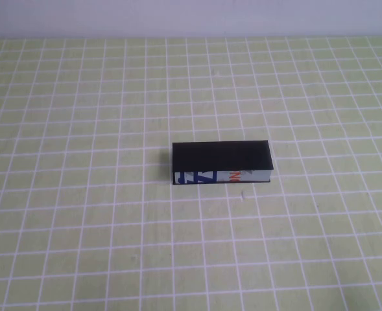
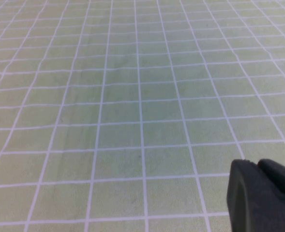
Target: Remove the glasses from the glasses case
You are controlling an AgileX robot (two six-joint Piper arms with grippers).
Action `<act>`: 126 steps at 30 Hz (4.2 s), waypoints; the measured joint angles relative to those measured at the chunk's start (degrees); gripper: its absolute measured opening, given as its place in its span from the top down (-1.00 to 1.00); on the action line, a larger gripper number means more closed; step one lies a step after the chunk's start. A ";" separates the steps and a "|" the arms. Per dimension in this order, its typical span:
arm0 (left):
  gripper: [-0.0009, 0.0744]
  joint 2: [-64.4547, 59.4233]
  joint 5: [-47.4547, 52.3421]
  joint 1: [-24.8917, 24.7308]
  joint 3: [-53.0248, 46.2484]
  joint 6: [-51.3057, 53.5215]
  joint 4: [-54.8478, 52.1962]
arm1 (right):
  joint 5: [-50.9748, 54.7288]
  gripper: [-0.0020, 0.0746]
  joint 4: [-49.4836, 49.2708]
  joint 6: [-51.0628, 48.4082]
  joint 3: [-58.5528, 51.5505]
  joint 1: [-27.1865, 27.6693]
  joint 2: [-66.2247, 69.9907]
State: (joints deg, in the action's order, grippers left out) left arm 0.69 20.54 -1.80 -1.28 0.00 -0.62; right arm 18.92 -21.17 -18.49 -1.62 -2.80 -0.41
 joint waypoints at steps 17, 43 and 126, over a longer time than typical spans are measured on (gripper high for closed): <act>0.99 0.00 0.00 0.00 0.00 0.00 -3.36 | 0.00 0.99 0.00 0.00 0.00 0.00 0.00; 0.99 0.00 -11.52 0.00 0.00 -0.30 26.34 | 0.00 0.99 0.00 0.00 0.00 0.00 0.00; 0.99 -127.39 14.96 -17.35 93.65 51.43 56.24 | -9.80 0.99 -37.48 0.00 2.78 0.00 2.21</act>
State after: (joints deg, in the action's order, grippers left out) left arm -126.70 35.50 -19.14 92.37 51.43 55.62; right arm 9.12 -58.65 -18.49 1.16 -2.80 1.80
